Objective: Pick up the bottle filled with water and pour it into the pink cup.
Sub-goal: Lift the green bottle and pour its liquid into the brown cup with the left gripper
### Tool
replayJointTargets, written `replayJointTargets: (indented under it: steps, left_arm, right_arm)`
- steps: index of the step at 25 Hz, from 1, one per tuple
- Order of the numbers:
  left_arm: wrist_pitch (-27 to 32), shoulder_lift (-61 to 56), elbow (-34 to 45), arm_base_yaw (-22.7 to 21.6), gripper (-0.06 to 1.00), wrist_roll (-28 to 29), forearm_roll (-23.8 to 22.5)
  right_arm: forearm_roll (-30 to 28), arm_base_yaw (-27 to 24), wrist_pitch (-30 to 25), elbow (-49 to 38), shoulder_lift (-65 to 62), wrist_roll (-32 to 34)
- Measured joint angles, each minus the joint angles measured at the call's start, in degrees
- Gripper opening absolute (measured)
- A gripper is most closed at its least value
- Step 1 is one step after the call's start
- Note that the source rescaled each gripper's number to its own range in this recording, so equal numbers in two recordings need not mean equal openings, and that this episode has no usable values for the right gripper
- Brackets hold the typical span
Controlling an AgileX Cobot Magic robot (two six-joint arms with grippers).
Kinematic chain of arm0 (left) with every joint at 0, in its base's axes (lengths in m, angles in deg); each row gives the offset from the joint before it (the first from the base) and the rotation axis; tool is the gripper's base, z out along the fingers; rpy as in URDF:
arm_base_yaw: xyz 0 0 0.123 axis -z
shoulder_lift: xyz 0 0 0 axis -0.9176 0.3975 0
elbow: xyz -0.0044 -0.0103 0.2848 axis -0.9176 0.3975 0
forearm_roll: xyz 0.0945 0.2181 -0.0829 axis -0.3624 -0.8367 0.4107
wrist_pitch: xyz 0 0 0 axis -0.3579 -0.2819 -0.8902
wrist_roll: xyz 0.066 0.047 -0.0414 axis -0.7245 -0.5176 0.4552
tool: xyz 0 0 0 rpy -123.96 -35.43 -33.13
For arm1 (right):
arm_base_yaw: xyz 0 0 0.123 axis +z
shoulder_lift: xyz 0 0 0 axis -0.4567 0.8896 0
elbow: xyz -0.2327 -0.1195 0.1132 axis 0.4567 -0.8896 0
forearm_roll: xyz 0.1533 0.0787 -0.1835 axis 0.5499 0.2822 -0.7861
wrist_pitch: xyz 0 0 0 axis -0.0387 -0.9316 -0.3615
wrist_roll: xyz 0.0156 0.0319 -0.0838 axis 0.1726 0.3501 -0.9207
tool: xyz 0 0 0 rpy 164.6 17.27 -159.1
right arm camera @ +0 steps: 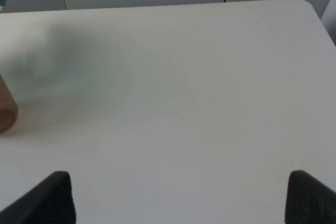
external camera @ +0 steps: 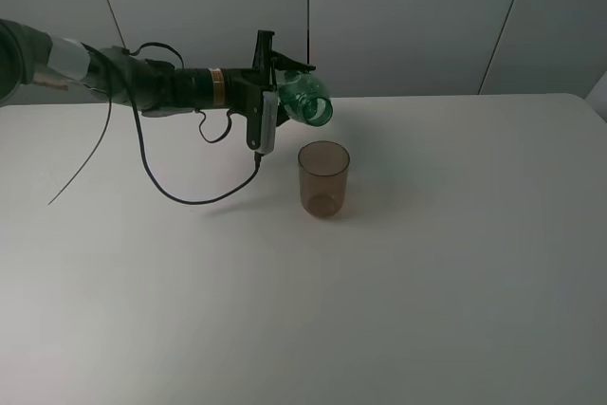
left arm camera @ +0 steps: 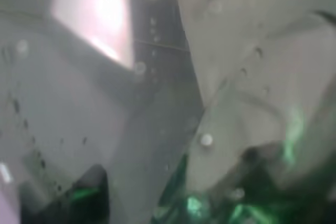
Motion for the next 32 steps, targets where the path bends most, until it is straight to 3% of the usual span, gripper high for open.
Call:
replayJointTargets:
  steps: [10, 17, 32]
  left_arm:
    - [1.2, 0.0, -3.2, 0.1, 0.03, -1.4, -4.5]
    - [1.8, 0.0, -3.3, 0.7, 0.02, -6.0, -5.9]
    - [2.3, 0.0, -3.4, 1.3, 0.01, -13.2, -5.2]
  right_arm:
    - [0.0, 0.0, 0.0, 0.0, 0.0, 0.0]
    - [0.0, 0.0, 0.0, 0.0, 0.0, 0.0]
    - [0.0, 0.0, 0.0, 0.0, 0.0, 0.0]
